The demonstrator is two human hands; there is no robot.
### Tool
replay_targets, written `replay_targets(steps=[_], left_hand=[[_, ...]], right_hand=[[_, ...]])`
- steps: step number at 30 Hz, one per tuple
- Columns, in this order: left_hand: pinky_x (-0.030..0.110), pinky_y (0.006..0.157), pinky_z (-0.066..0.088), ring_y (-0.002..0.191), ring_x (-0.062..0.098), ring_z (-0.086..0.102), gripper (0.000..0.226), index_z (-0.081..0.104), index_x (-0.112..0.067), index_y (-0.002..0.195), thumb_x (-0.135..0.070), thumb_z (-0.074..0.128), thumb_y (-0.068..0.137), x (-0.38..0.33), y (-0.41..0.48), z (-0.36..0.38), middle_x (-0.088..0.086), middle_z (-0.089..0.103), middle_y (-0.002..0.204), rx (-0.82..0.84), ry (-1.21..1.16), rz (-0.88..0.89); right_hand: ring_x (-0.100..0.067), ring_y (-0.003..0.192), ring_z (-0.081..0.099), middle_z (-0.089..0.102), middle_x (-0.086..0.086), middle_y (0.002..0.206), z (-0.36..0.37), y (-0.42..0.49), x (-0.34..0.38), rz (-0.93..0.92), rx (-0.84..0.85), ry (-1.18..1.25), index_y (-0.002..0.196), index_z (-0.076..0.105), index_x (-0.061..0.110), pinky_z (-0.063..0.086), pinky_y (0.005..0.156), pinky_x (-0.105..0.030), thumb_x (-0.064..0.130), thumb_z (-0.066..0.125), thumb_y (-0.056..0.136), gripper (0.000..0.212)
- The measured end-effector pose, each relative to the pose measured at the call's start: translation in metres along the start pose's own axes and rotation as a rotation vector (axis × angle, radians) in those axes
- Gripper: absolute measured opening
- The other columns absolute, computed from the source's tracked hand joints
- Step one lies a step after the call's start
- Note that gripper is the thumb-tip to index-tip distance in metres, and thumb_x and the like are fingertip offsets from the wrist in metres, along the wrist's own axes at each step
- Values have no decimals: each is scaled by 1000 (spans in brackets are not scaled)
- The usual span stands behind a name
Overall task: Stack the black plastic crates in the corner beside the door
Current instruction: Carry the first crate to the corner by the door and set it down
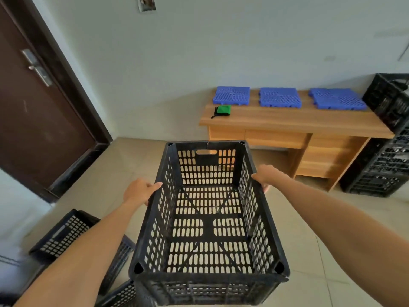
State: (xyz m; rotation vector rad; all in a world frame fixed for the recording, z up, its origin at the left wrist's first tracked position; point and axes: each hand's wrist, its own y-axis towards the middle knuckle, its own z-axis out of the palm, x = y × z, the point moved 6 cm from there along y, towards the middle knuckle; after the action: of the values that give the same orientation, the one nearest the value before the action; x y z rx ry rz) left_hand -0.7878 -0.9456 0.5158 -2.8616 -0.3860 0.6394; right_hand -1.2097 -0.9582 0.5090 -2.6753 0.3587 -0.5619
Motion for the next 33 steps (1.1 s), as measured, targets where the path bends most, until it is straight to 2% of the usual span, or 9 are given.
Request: replay_targets(steps=[6,10,17,20,22,26,28,31,33], left_hand=[[24,52,44,49,8,66,39,66,-19,72,-51,57,92,-4,41,-10,-3,67,58,-11,-42,-168],[29,66,54,60,15,68,38,66,-18,74,-50,57,93,0,82,-23,0,70,68,-36,-101,-239],[41,85,57,72,23,70,35,69,-11,83,-43,60,93,11,185,-48,9,72,82,-35,-220,-312],[43,90,56,78,26,71,34,70,-8,89,-41,61,93,18,246,-64,11,73,88,-23,-222,-350],[40,88,56,79,26,71,34,69,-8,89,-41,61,93,23,287,-76,12,72,89,-24,-206,-371],[31,67,51,71,21,68,37,67,-7,87,-43,58,95,28,361,-106,12,70,83,-13,-185,-394],[28,60,43,67,20,66,40,67,-7,86,-45,57,95,30,395,-118,11,70,79,-17,-175,-398],[26,55,38,65,18,67,41,66,-10,85,-47,54,96,33,447,-133,10,70,76,-33,-174,-422],[25,53,34,65,16,68,42,66,-12,84,-50,52,96,33,482,-141,9,71,74,-31,-140,-427]], right_hand=[[-7,50,51,52,3,62,-24,86,52,-129,44,-24,91,54,11,36,43,-19,31,45,98,23],[-19,72,57,64,-7,85,-25,139,93,-217,93,-69,109,62,2,45,73,-27,33,46,98,36],[-20,85,61,66,-12,108,-37,245,179,-270,183,-29,121,55,3,44,62,-25,24,54,95,34],[-20,85,60,67,-11,106,-45,298,230,-278,199,-75,117,57,3,46,70,-27,22,56,94,30],[-21,87,63,67,-13,109,-53,333,264,-271,205,-75,116,57,4,48,71,-27,20,56,94,28],[-11,63,56,68,-12,106,-66,396,327,-296,221,-78,121,56,4,37,49,-21,23,54,96,32],[-15,71,60,67,-13,109,-67,426,349,-283,241,-97,123,56,2,41,57,-23,25,51,97,35],[-28,104,65,65,-16,119,-66,478,383,-283,271,-53,126,54,1,48,81,-32,23,50,97,37],[-30,103,66,66,-18,118,-65,514,408,-304,290,-31,124,55,0,50,80,-34,22,51,97,35]])
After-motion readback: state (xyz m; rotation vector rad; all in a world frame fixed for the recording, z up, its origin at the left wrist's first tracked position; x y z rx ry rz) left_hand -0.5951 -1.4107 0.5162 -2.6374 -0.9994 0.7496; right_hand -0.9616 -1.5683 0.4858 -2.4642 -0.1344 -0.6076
